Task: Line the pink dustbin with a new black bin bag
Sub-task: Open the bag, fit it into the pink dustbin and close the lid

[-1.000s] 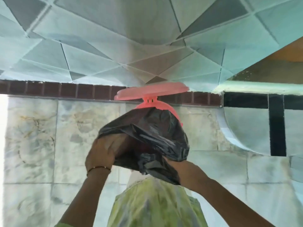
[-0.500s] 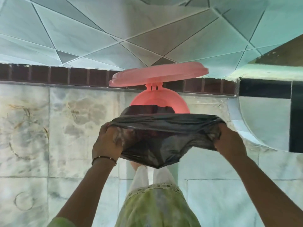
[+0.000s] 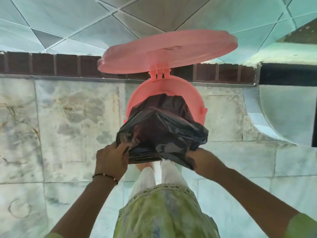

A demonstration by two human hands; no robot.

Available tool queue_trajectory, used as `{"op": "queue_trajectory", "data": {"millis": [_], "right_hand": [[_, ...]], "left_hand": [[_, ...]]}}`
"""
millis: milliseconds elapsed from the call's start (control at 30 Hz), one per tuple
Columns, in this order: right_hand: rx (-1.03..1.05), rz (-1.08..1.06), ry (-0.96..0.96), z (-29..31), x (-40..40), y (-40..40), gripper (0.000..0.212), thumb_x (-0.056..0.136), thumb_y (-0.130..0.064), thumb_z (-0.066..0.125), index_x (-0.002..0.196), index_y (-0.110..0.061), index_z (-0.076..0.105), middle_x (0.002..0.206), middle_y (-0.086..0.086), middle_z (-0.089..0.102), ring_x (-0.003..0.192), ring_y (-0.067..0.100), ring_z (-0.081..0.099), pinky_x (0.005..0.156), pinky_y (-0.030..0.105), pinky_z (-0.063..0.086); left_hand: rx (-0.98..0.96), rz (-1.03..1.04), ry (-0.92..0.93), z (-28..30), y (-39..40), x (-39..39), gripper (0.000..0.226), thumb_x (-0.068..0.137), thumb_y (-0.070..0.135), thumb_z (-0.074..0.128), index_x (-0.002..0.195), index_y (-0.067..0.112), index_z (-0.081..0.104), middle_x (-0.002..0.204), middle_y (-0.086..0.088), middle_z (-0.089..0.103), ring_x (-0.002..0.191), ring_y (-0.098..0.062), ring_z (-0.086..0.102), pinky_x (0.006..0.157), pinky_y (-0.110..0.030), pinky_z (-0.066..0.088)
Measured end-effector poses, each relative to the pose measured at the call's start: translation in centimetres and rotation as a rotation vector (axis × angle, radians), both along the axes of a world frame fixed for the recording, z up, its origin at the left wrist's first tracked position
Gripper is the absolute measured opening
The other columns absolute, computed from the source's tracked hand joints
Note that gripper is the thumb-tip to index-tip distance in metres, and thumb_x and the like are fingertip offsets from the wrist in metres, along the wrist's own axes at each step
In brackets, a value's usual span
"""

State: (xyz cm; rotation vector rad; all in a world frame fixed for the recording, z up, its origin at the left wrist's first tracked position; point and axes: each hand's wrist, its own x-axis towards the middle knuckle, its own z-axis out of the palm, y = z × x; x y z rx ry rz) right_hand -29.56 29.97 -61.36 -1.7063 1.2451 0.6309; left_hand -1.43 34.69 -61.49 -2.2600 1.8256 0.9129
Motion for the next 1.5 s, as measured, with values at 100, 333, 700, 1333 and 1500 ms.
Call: {"op": "queue_trajectory", "data": {"millis": [100,333,700,1333,1500], "right_hand": [[-0.021,-0.171,-0.062,-0.9,0.1,0.7,0.013,0.081,-0.002,0.051,0.087,-0.005,0.062,0.077,0.008,0.055,0.072,0.027,0.052,0.065,0.032,0.043],[0.027,-0.258,0.252,-3.6,-2.9,0.3,0.019,0.086,-0.016,0.049,0.086,-0.005,0.064,0.091,0.016,0.065,0.090,0.034,0.062,0.078,0.035,0.048],[-0.245,-0.769,0.264,-9.7,-3.9,-4.5,0.019,0.080,-0.012,0.043,0.063,-0.015,0.050,0.064,0.013,0.062,0.064,0.035,0.063,0.058,0.038,0.048],[-0.666,-0.351,-0.010,-7.2,-0.4,-19.3,0.042,0.083,-0.003,0.059,0.121,-0.019,0.061,0.119,0.016,0.050,0.109,0.030,0.052,0.084,0.031,0.045],[-0.503,-0.159,0.082,-9.1,-0.9,-19.9,0.052,0.089,-0.012,0.051,0.132,-0.040,0.043,0.109,0.016,0.052,0.091,0.038,0.059,0.070,0.042,0.051]], "left_hand": [[-0.017,0.393,0.173,-0.7,-0.1,-1.4,0.020,0.076,0.005,0.062,0.093,0.015,0.065,0.090,-0.012,0.064,0.079,-0.031,0.061,0.069,-0.029,0.043],[0.258,0.212,0.006,-4.1,1.4,0.4,0.035,0.085,0.015,0.047,0.118,0.024,0.055,0.127,-0.010,0.047,0.080,-0.039,0.059,0.070,-0.040,0.048],[0.325,0.218,-0.113,-10.0,-4.9,4.4,0.029,0.084,0.015,0.046,0.111,0.012,0.055,0.119,-0.014,0.053,0.086,-0.038,0.060,0.073,-0.039,0.047],[0.217,0.403,0.433,-7.2,-22.0,0.9,0.041,0.091,0.023,0.054,0.132,0.023,0.050,0.137,0.001,0.052,0.120,-0.017,0.050,0.089,-0.018,0.034],[0.325,0.580,0.488,-8.7,-20.6,0.1,0.053,0.091,0.052,0.040,0.115,0.011,0.062,0.098,-0.008,0.063,0.086,-0.023,0.056,0.078,-0.032,0.043]]}}
